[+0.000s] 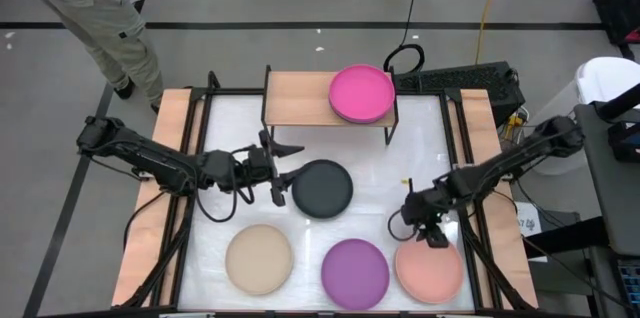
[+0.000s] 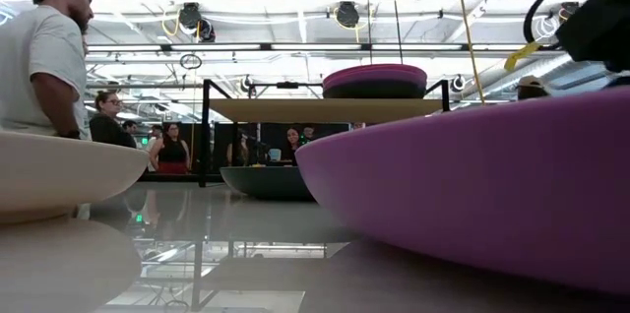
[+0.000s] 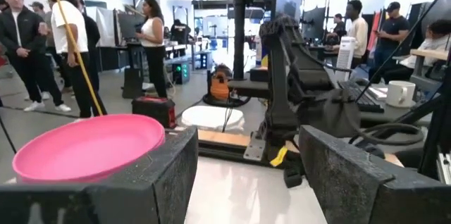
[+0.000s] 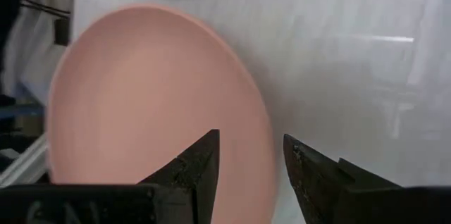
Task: Place and stack plates onto a shelf
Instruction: Put the light orange plate on the shelf
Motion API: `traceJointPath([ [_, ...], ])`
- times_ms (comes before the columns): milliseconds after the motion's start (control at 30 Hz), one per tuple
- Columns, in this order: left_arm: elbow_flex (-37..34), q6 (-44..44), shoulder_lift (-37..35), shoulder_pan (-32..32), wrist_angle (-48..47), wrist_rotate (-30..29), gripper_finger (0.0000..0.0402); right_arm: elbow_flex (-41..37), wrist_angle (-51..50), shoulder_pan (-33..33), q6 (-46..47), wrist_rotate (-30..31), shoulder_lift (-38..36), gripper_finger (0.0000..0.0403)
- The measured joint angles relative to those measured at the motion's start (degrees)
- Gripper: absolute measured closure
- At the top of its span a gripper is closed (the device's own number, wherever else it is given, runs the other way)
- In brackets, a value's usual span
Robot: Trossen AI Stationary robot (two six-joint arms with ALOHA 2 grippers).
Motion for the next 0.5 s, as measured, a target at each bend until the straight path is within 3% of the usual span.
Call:
traceJointPath([
  [367,0.0,-1.22,0.0,-0.15,-0.59,0.12,0.0151,0.0,2.82,3.34,0.63,7.96,6.98,0.0265],
  [500,0.0,-1.26,0.0,-0.15,-0.73,0.11,0.0151,0.0,2.09,3.34,1.37,8.07,7.33,0.0301],
])
